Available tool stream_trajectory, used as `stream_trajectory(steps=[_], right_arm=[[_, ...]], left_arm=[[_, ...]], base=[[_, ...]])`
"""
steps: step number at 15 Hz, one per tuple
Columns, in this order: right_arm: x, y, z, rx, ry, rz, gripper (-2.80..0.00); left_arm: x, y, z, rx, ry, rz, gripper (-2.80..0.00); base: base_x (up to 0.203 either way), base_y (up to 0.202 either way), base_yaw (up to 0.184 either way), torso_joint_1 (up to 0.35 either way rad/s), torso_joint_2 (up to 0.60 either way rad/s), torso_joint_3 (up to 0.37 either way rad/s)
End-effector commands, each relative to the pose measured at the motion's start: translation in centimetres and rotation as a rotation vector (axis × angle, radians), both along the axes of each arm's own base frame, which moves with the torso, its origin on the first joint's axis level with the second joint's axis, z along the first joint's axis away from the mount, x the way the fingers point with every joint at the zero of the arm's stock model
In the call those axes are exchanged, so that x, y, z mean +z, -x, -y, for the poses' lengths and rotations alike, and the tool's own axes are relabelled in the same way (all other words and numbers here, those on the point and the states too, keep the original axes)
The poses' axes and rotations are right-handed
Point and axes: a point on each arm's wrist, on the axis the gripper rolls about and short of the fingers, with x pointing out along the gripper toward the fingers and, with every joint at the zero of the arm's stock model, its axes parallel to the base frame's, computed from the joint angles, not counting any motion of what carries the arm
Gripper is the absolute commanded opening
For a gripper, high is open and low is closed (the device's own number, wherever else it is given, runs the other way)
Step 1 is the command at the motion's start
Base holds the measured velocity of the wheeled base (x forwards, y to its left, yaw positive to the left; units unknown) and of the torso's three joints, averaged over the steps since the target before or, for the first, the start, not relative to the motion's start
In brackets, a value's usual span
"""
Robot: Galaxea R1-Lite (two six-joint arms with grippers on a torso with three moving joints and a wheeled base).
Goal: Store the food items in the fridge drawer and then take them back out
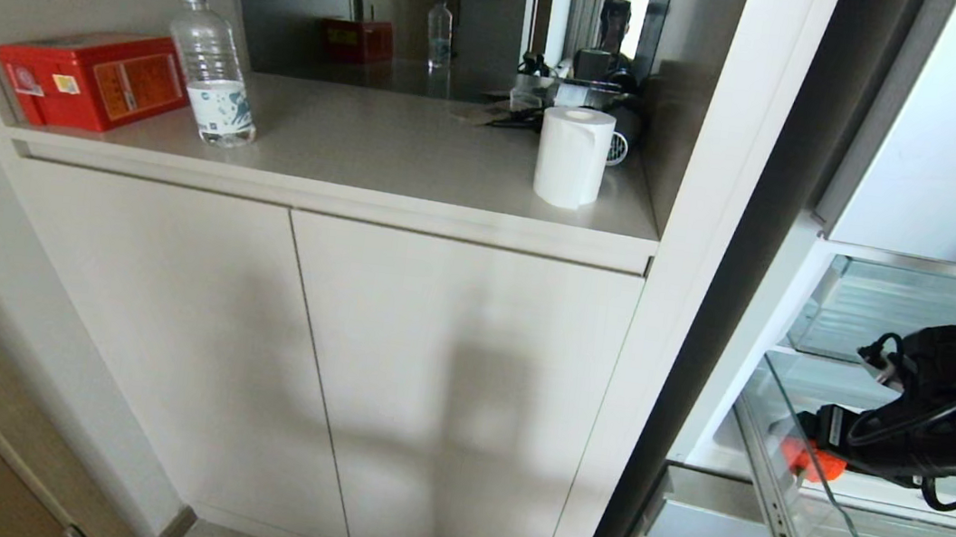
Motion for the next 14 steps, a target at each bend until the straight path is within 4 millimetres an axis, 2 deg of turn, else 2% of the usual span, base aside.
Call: stream_trajectory(steps=[1,4,5,11,14], right_arm=[[-0.5,-0.4,0.1,-0.001,0.001,0.001,0.0],[-0.6,-0.4,0.1,-0.002,0.002,-0.001,0.0],[-0.6,-0.4,0.1,-0.003,0.002,0.0,-2.8],[0.0,0.2,1.0,-0.053,-0.015,0.012,-2.8],[1.3,0.8,1.3,-0.069,-0.008,0.049,-2.8]], left_arm=[[0.0,0.0,0.0,0.001,0.0,-0.001,-2.8],[0.0,0.0,0.0,0.001,0.0,-0.001,-2.8],[0.0,0.0,0.0,0.001,0.0,-0.001,-2.8],[0.0,0.0,0.0,0.002,0.0,-0.001,-2.8],[0.0,0.0,0.0,0.001,0.0,-0.001,-2.8]], base=[[0.0,0.0,0.0,0.0,0.0,0.0],[0.0,0.0,0.0,0.0,0.0,0.0],[0.0,0.0,0.0,0.0,0.0,0.0],[0.0,0.0,0.0,0.0,0.0,0.0],[0.0,0.0,0.0,0.0,0.0,0.0]])
